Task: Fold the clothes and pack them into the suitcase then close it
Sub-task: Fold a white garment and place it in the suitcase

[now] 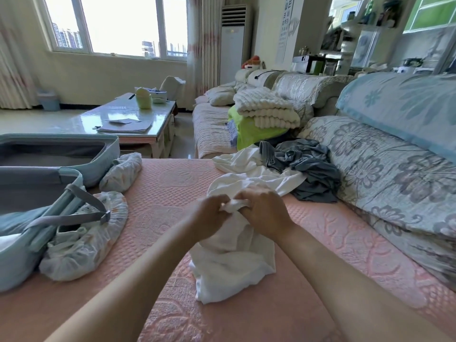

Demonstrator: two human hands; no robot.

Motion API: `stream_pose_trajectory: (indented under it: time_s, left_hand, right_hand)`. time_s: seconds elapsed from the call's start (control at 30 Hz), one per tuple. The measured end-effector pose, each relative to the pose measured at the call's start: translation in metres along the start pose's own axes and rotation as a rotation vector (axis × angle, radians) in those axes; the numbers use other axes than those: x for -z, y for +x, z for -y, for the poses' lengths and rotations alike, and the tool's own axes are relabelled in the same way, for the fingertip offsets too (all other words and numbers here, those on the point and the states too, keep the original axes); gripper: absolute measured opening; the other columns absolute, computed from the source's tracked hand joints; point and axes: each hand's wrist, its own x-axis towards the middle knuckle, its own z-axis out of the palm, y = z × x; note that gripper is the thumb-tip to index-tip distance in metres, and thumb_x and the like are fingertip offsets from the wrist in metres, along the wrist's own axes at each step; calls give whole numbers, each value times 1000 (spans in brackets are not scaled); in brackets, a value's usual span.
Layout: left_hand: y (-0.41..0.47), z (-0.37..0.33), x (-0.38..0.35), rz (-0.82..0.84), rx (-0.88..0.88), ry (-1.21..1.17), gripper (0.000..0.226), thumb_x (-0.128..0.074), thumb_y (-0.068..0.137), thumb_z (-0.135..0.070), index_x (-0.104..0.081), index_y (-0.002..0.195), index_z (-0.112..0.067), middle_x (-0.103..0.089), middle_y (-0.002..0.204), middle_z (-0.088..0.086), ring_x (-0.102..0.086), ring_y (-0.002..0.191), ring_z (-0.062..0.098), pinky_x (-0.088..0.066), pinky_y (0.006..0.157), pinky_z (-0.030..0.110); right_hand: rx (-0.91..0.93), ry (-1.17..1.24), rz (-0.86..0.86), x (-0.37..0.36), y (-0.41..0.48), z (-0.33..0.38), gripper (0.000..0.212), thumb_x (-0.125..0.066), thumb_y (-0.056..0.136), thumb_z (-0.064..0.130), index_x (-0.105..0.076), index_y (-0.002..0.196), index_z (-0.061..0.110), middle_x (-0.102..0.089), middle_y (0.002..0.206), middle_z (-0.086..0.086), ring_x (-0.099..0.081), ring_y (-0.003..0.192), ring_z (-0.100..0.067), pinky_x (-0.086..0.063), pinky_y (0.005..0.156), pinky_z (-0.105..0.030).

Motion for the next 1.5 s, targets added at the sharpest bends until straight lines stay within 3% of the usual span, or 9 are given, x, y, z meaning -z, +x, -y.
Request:
stream_pose_trajectory:
  time_s: [0.27,0.4,0.57,0.7,0.83,0.93,1.17,1.33,1.5]
  left_hand:
    - [2,58,46,-213,254,-90,16,-47,95,-24,-60,95,-15,-67,104,15,-56,89,29,-36,69,33]
    - [-5,76,63,-134,449,260,27,-36,98,-26,-54,115,-15,-62,125,17,-58,114,33,-42,84,36]
    - [-11,89,60,132,631,454,75,-49,94,-32,-10,155,-13,-34,152,15,-34,140,34,-38,109,44]
    - [5,84,32,-117,224,233,73,-66,82,-22,-29,145,-32,-41,146,4,-41,130,27,-36,105,40]
    - [21,81,2,177,107,454,78,-62,88,-55,-17,152,-49,-1,165,3,-9,150,30,-14,120,51]
    - [25,92,-23,362,181,477,58,-57,96,-42,-32,148,-50,-48,144,8,-50,127,29,-42,108,46]
    - [28,84,9,255,316,414,16,-59,87,-13,-72,94,-11,-72,101,7,-67,90,26,-53,77,30]
    - [10,56,33,1004,499,525,28,-59,92,-14,-68,118,-9,-70,117,3,-60,65,10,-55,67,27]
    - [43,36,4,184,155,447,18,-56,92,-26,-65,106,-20,-66,103,-1,-60,87,21,-51,73,34]
  right_hand:
    - [-574,20,209,-29,29,-3,25,-52,98,40,-69,85,26,-71,90,0,-66,91,-27,-48,71,-33]
    - [-436,550,0,-47,65,34,22,-57,94,12,-75,96,24,-72,92,11,-65,86,-5,-50,80,-28]
    - [-276,1058,264,-61,87,66,54,-52,94,-13,-56,139,17,-65,121,0,-65,109,-11,-52,88,-18]
    - [-421,850,172,-71,73,42,56,-43,89,-14,-57,128,24,-65,118,-13,-67,96,-23,-56,71,-21]
    - [-396,389,508,-68,47,4,20,-61,73,24,-73,83,36,-74,90,12,-69,92,-13,-57,90,-42]
    - [-380,277,845,-48,25,0,35,-75,70,54,-73,101,39,-70,98,19,-65,96,-1,-53,91,-26]
    - [-271,-2,984,-27,7,-13,12,-62,76,4,-70,74,12,-54,66,5,-51,63,-12,-43,55,-24]
    - [-322,-181,1282,-11,0,-17,13,-65,79,17,-71,84,26,-61,75,7,-55,70,-12,-45,61,-25]
    - [-537,119,820,-21,-8,-34,28,-55,78,22,-78,95,23,-73,103,0,-66,93,-15,-56,83,-32]
